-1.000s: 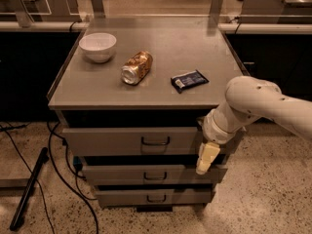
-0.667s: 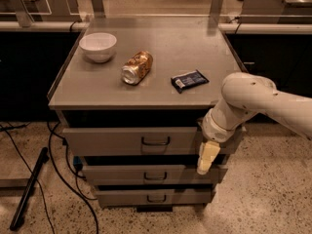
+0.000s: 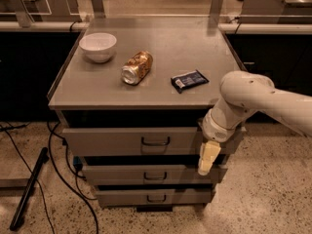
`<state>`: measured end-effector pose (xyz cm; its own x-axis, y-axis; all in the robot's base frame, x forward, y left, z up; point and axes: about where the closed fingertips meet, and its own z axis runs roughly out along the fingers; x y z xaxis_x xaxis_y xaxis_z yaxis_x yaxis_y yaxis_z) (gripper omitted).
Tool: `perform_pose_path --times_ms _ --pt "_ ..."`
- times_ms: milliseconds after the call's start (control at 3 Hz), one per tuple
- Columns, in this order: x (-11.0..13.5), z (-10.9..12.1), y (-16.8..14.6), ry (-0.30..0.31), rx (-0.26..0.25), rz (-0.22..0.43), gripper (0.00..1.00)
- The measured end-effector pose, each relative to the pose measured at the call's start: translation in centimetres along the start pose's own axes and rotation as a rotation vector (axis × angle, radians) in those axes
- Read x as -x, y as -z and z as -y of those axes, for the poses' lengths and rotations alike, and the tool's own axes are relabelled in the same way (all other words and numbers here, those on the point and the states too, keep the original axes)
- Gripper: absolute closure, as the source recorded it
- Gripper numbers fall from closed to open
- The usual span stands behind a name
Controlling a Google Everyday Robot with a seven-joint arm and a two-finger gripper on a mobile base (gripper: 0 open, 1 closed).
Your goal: Open top drawer
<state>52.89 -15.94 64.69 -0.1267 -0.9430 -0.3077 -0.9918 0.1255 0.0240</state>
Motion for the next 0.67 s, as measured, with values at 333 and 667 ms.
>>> perform_pose_path --times_ms 333,667 --pt "-0.3 -0.5 0.2 -0.007 0.028 -0.011 0.0" --pt "-0.8 -2.2 2.0 -0.016 0.118 -0.025 0.0"
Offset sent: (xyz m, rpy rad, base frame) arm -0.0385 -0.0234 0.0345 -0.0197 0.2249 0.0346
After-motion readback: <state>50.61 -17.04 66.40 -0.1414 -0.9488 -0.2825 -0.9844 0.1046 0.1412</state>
